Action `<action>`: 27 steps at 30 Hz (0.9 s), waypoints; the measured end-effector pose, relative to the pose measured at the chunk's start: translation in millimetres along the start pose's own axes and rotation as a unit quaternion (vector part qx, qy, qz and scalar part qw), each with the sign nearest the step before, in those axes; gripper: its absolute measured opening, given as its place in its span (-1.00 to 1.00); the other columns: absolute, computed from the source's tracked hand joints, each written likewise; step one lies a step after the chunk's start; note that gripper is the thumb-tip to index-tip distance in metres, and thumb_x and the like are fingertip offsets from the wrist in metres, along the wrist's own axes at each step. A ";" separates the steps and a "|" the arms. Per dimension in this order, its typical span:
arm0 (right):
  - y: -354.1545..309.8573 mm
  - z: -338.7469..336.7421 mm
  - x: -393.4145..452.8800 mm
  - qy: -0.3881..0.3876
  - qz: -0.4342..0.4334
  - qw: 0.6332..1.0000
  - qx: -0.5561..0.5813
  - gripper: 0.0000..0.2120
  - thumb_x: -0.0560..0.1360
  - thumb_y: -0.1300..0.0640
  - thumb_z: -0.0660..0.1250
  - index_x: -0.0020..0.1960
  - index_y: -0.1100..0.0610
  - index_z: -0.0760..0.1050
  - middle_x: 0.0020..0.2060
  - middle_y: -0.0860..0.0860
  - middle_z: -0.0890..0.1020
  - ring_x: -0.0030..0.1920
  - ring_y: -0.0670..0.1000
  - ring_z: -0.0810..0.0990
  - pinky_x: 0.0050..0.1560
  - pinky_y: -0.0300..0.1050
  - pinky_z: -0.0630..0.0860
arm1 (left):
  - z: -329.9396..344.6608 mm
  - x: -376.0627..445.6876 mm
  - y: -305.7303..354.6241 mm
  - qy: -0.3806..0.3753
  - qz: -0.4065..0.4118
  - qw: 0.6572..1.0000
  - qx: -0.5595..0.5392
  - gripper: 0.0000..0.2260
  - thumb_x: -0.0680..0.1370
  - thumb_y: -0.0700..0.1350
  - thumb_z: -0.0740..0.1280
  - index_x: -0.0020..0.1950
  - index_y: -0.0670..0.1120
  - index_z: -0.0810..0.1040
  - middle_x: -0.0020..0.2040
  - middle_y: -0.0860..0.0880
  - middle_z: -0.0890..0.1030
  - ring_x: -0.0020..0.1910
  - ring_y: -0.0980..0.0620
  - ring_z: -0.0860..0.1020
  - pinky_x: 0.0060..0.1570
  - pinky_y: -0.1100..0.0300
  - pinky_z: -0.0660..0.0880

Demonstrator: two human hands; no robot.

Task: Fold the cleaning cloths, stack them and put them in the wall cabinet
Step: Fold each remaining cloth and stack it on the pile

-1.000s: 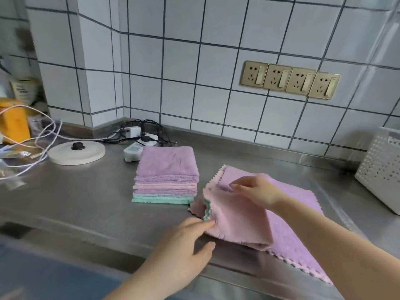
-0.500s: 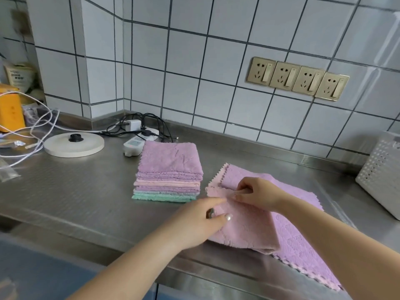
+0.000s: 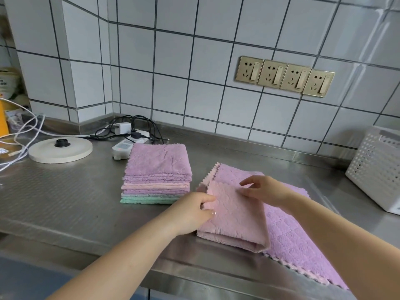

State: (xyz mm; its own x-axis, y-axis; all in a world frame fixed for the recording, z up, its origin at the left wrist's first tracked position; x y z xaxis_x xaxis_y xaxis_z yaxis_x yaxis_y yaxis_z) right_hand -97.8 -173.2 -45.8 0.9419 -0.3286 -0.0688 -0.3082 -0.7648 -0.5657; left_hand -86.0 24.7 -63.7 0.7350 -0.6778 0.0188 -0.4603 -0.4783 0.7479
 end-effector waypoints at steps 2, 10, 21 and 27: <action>-1.6 3.0 1.8 0.003 -0.009 1.000 -0.017 -0.71 0.46 -0.04 0.39 0.16 -0.03 0.53 -0.02 -0.04 0.61 -0.05 -0.03 0.56 -0.10 -0.22 0.41 | -0.4 0.0 0.0 0.006 -0.002 1.000 0.016 -0.57 0.57 -0.07 0.27 0.44 0.01 0.34 0.36 0.02 0.45 0.29 0.13 0.42 0.12 0.39 0.25; -9.5 7.4 -4.3 0.073 -0.037 0.994 -0.069 -0.67 0.52 0.08 0.28 0.28 0.00 0.46 0.17 -0.02 0.58 0.14 -0.01 0.53 0.15 -0.15 0.43 | -6.8 -9.7 14.9 0.091 0.046 0.968 0.231 -0.60 0.54 0.03 0.22 0.37 0.00 0.40 0.33 0.03 0.40 0.26 -0.01 0.40 0.25 0.15 0.35; -14.5 62.6 -76.3 0.042 -0.060 0.971 -0.229 -0.26 0.36 -0.33 -0.31 0.50 -0.14 0.02 0.52 -0.16 0.02 0.52 -0.11 -0.10 0.41 0.30 -0.09 | 43.6 31.6 10.2 0.002 0.074 0.937 0.342 -0.49 0.61 0.02 -0.03 0.55 -0.06 -0.01 0.57 -0.01 -0.05 0.54 0.07 -0.10 0.50 0.05 -0.19; 13.1 48.5 -88.0 0.039 0.044 0.978 -0.198 -0.32 0.46 -0.39 0.00 0.49 -0.17 -0.03 0.52 0.03 0.05 0.52 0.02 0.04 0.45 0.18 -0.01 | 44.9 31.5 6.8 -0.026 0.066 0.933 0.354 -0.49 0.62 0.04 -0.06 0.55 -0.05 -0.06 0.57 -0.02 -0.11 0.54 0.05 -0.15 0.50 0.02 -0.15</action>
State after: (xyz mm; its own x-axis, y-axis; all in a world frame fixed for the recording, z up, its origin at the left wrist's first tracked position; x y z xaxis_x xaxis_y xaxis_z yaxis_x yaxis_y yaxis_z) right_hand -178.2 -127.4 -87.0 0.9007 -0.4333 -0.0308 -0.4304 -0.8808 -0.1971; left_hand -88.3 -24.9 -87.8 0.6320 -0.7742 0.0331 -0.7719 -0.6252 0.1156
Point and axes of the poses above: each hand's wrist, its own x-axis towards the middle knuckle, its own z-axis out of the palm, y = z × x, the point moved 9 cm from there along x, towards the middle knuckle
